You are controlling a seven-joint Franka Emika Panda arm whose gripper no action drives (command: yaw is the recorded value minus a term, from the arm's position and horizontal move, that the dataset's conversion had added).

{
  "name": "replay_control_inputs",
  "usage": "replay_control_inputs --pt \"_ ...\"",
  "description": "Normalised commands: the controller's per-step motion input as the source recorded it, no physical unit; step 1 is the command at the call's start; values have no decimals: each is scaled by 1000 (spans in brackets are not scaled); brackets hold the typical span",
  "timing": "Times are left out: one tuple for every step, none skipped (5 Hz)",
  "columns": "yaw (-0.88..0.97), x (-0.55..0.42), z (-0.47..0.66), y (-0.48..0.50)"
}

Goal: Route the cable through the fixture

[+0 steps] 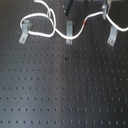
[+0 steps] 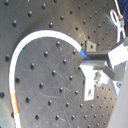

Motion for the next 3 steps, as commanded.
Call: replay_control_inputs --pt "0 -30 383 -135" --pt "3 28 565 -96" --pt "31 34 530 -115"
